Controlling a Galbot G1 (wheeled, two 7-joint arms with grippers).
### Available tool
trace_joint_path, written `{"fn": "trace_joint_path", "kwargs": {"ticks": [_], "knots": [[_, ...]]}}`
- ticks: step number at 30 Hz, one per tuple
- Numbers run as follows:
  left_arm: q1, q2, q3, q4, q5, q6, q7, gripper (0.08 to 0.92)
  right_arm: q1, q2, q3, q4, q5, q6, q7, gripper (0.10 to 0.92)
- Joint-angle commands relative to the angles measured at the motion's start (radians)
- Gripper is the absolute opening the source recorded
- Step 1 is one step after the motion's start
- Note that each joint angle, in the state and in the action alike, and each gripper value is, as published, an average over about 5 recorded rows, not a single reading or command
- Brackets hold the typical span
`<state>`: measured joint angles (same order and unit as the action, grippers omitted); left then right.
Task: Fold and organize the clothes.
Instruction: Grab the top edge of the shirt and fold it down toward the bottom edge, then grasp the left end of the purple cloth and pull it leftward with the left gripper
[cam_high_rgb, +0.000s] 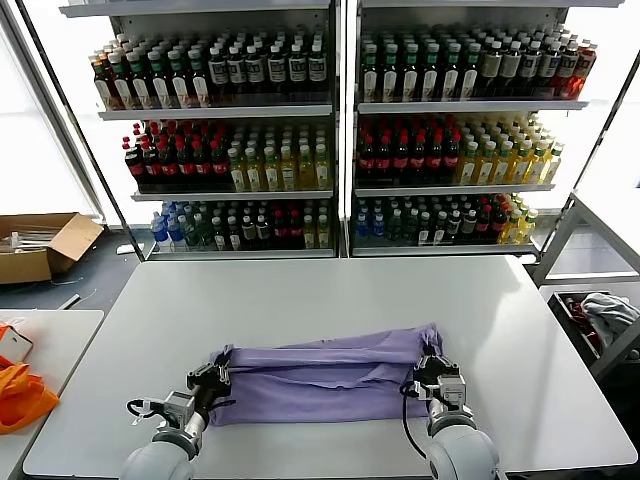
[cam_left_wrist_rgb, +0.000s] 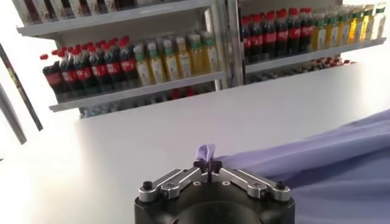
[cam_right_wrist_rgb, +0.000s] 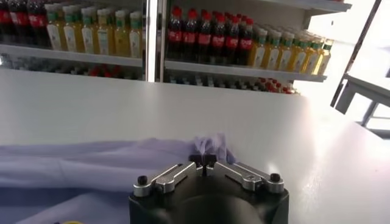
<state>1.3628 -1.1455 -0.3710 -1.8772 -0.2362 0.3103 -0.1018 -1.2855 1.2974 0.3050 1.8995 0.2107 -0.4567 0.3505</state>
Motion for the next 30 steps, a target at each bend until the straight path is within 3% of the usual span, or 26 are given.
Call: {"fn": "trace_joint_path", "kwargs": {"ticks": [1,8,11,16,24,30], "knots": [[0.028,-0.008,-0.001,-0.008,0.056,0.006,0.001,0.11,-0.023,0.004,-0.001,-0.001,-0.012,0.007,0.001,0.11],[0.01,-0.014,-0.018,-0.014,0.063,0.006,-0.004,0.296,-0.044,0.0,-0.006,0.02,-0.03,0.016,0.012,0.111],[0.014,-0.021,-0.031,-0.039,0.065,0.008,-0.007,0.383,-0.053,-0.001,-0.003,0.034,-0.043,0.013,0.017,0.148],[0.034,-0.049,-0.062,-0.081,0.071,0.017,-0.023,0.53,-0.065,-0.019,0.016,0.071,-0.068,0.014,0.025,0.286],[0.058,-0.141,-0.099,-0.11,0.059,0.057,-0.084,0.759,-0.086,-0.049,0.101,0.209,0.017,0.014,0.034,0.52],[0.067,-0.178,-0.104,-0.103,0.033,0.073,-0.096,0.821,-0.113,-0.045,0.104,0.259,0.017,0.02,0.036,0.693]]}}
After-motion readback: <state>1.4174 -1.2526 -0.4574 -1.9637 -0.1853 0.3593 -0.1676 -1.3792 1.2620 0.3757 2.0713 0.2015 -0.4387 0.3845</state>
